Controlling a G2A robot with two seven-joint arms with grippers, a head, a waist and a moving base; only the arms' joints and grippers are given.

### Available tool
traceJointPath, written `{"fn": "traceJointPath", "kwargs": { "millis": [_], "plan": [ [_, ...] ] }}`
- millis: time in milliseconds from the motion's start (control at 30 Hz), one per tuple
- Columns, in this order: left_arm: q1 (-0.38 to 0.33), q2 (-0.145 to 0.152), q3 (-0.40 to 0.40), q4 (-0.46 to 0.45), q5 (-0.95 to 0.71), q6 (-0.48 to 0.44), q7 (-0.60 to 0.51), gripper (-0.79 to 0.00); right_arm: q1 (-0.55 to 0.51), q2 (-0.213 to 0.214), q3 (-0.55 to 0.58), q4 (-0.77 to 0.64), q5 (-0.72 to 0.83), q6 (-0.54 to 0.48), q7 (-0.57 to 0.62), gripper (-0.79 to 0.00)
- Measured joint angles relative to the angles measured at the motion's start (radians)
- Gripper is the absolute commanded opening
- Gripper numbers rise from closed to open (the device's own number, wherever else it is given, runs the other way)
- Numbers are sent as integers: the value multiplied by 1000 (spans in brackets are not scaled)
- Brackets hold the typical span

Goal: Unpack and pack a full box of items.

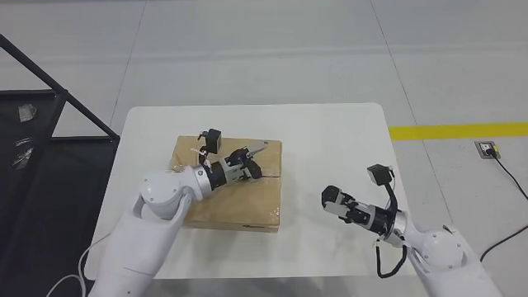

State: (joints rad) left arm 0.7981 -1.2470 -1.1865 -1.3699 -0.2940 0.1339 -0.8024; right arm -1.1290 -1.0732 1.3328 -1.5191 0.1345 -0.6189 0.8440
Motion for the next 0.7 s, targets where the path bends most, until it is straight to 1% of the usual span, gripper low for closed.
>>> {"fn": "traceJointPath", "kwargs": {
  "millis": [433,567,700],
  "plan": [
    [-67,-40,144,-4,-32,0,59,0,-61,11,30,-22,-3,-26,-21,0],
    [-69,-45,150,-16,-58,-12,60,0,-64,14,33,-28,-2,-25,-21,0],
    [-60,-43,127,-47,-82,-21,59,0,-52,15,34,-37,5,-22,-20,0]
  ]
}}
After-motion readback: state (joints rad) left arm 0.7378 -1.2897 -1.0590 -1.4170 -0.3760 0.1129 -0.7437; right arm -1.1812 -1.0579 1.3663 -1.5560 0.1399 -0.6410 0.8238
